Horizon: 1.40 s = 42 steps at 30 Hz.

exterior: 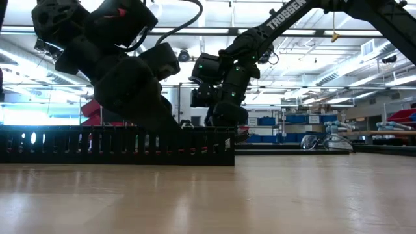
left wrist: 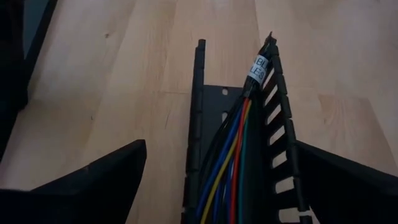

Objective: Ziptie cables
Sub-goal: Close the black cable duct with the cover

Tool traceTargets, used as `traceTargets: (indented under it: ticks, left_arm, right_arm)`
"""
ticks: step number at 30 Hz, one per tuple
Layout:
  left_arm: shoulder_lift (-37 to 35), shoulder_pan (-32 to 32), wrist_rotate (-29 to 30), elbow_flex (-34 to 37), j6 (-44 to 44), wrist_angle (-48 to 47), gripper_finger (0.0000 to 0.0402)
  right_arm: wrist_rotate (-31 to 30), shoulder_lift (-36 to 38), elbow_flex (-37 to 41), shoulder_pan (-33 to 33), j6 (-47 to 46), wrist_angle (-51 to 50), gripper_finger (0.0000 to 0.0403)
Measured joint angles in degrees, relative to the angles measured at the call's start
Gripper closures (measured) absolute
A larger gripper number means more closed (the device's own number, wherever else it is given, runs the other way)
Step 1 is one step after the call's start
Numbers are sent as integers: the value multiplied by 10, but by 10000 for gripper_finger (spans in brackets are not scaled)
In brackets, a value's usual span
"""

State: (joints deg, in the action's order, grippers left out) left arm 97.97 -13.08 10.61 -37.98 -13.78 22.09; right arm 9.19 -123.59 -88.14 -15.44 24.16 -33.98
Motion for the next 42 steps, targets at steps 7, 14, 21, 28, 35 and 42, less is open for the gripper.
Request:
traceTargets:
  ticks: [7, 14, 21, 28, 35, 42]
  left_arm:
    - [0, 0, -4, 0, -3, -5, 72]
    - [0, 0, -4, 0, -4, -7, 120]
    - [0, 0, -3, 0, -13, -10, 159]
    - [-2, 0, 0, -1, -24, -22, 181]
    - [-2, 0, 7, -1, -28, -22, 182]
    - [-2, 0, 18, -1, -29, -22, 183]
  right_arm:
    - [-1, 0, 0, 0, 0, -1, 159]
    - [-1, 0, 0, 0, -1, -1, 159]
    - [-1, 0, 0, 0, -1, -2, 163]
    - [-5, 1, 0, 0, -1, -4, 163]
    - [-9, 1, -1, -2, 4, -27, 163]
    - [-11, 3, -3, -3, 6, -46, 164]
